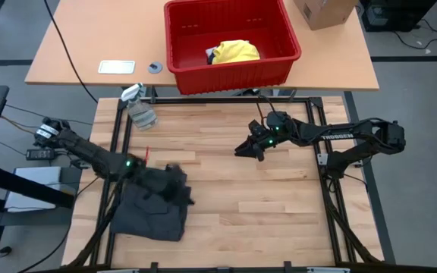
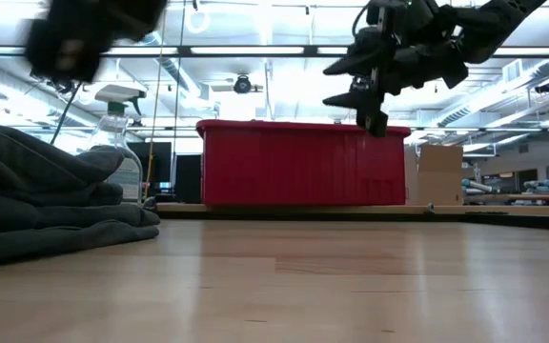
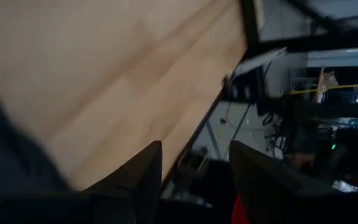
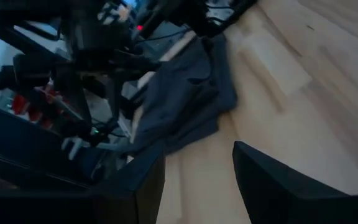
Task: Fold Laundry from Bin
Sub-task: Fold the yellow shirt
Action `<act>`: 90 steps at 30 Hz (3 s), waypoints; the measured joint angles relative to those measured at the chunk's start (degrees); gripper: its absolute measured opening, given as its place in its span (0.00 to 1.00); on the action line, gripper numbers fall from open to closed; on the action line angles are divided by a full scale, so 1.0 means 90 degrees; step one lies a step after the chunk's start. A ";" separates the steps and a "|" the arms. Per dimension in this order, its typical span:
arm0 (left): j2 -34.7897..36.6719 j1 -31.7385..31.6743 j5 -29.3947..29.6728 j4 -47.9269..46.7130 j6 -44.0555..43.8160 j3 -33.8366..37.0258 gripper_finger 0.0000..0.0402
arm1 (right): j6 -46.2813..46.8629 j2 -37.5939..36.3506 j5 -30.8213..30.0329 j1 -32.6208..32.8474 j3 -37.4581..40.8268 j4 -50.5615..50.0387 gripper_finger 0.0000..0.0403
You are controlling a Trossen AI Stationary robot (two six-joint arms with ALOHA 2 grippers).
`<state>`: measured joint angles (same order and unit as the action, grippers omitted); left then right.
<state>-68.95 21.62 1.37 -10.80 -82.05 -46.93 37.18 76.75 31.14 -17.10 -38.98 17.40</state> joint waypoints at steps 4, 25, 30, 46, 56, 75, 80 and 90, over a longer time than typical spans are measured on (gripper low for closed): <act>0.0002 -0.0914 -0.0073 -0.0436 0.1240 -0.0711 0.48 | 0.0267 0.0000 0.0002 0.0073 0.0000 0.0419 0.48; -0.0453 -0.7747 -0.4925 0.1559 0.6161 -0.1353 0.41 | -0.0694 0.0000 -0.2995 -0.1198 -0.2507 -0.2091 0.45; -0.1478 -0.8519 -0.5850 0.1988 0.6382 -0.2001 0.41 | -0.0251 0.0000 -0.3293 -0.1953 -0.2878 -0.2469 0.45; -0.4985 -0.8624 -0.5209 0.1758 0.7464 -0.6747 0.41 | 0.0267 0.0002 -0.3671 -0.2304 -0.2885 -0.2459 0.45; -0.6607 -0.8323 -0.2960 0.1470 0.8768 -0.8183 0.41 | -0.0182 0.0002 -0.4039 -0.2771 -0.2884 -0.2518 0.45; -0.7473 -0.8209 -0.2328 0.1085 0.8897 -0.8269 0.38 | -0.1458 0.0040 -0.3925 -0.3958 -0.2861 -0.2654 0.45; -0.7478 -0.8249 -0.1826 0.1138 0.8778 -0.8212 0.35 | -0.1431 0.0371 -0.3343 -0.4138 -0.2861 -0.2358 0.45; -0.7547 -0.8353 -0.1643 0.1105 0.8970 -0.8356 0.35 | -0.1365 0.1029 -0.2351 -0.4170 -0.2858 -0.1855 0.45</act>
<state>-136.87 -53.55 -13.42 -0.86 -1.32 -122.13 24.90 86.01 9.98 -54.63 -64.71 0.71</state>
